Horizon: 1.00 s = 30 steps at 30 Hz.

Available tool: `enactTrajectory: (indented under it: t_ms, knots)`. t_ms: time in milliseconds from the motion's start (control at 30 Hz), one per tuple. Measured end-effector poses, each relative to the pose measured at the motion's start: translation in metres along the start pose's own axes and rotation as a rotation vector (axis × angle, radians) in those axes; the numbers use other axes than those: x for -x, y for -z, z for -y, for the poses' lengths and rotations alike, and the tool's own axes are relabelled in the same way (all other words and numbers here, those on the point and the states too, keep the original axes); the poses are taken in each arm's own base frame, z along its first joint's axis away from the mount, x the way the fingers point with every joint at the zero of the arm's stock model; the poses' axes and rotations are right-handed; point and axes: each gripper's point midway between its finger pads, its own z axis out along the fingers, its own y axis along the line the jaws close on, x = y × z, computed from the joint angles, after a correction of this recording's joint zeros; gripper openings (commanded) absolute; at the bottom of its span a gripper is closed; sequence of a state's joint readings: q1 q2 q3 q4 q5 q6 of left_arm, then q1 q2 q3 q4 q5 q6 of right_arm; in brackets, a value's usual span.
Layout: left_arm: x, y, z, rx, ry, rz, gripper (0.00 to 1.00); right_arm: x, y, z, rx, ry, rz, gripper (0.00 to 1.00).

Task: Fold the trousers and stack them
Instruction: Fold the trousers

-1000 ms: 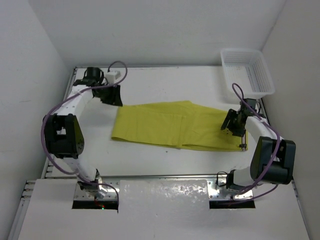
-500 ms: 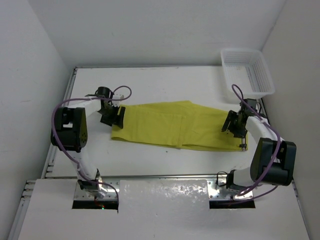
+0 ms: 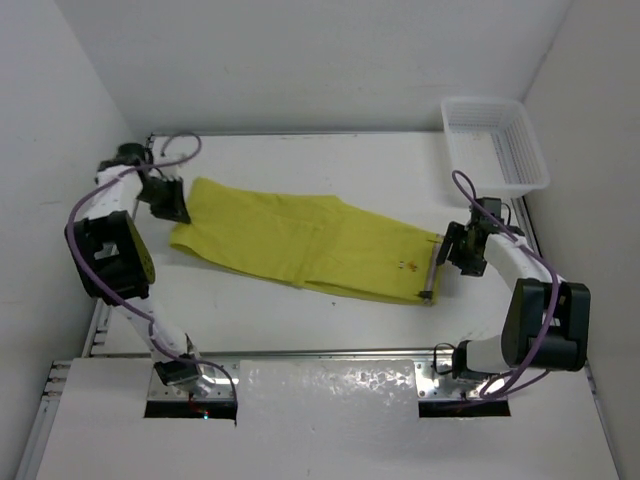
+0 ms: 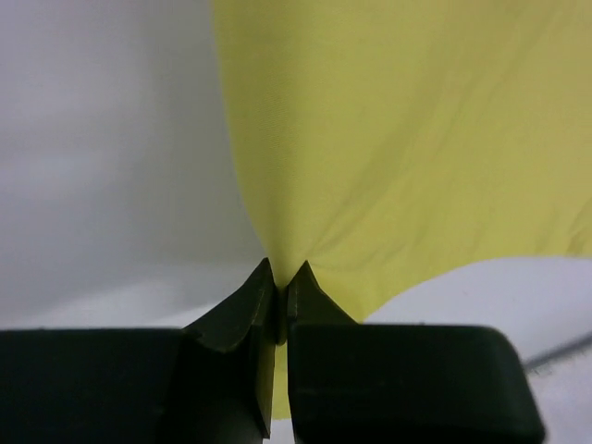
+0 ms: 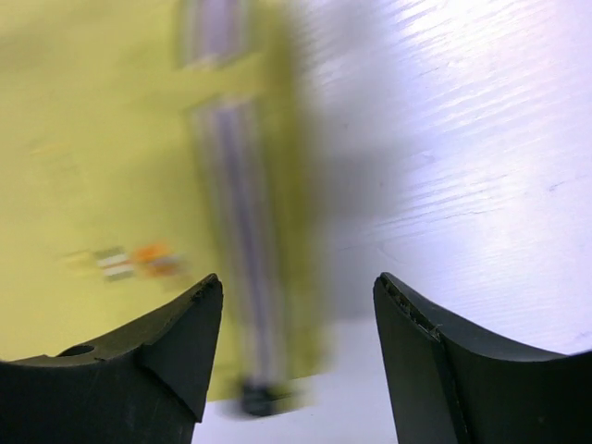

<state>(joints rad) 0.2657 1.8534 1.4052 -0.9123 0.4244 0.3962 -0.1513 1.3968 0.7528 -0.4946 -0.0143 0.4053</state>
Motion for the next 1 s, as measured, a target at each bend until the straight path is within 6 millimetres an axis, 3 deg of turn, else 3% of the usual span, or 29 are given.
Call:
enactTrajectory:
  t_ms: [67, 133, 233, 333, 433, 667, 867, 1000]
  knots:
    - [0.028, 0.037, -0.022, 0.059, -0.022, 0.092, 0.0, -0.006, -0.002, -0.006, 0.005, 0.013, -0.009, 0.64]
    - [0.048, 0.073, -0.031, 0.112, -0.063, 0.177, 0.0, -0.009, -0.006, -0.014, 0.016, 0.026, -0.009, 0.64]
    - [0.062, 0.118, -0.007, 0.123, -0.159, 0.268, 0.0, -0.016, -0.014, -0.039, 0.053, 0.071, -0.018, 0.64]
    - [0.063, 0.134, 0.036, 0.058, -0.24, 0.296, 0.0, -0.03, -0.026, -0.066, 0.089, 0.117, -0.053, 0.63]
    - [0.059, 0.122, 0.092, -0.062, -0.335, 0.26, 0.0, -0.044, -0.038, -0.094, 0.114, 0.157, -0.107, 0.63]
    - [0.039, 0.092, 0.217, -0.327, -0.55, 0.172, 0.0, -0.03, -0.052, -0.181, 0.259, 0.192, -0.083, 0.62]
    - [0.028, 0.07, 0.273, -0.455, -0.613, 0.127, 0.0, -0.033, -0.056, -0.224, 0.342, 0.18, -0.095, 0.6]
    - [0.024, 0.037, 0.3, -0.507, -0.636, 0.061, 0.0, -0.034, -0.055, -0.238, 0.39, 0.121, -0.103, 0.6]
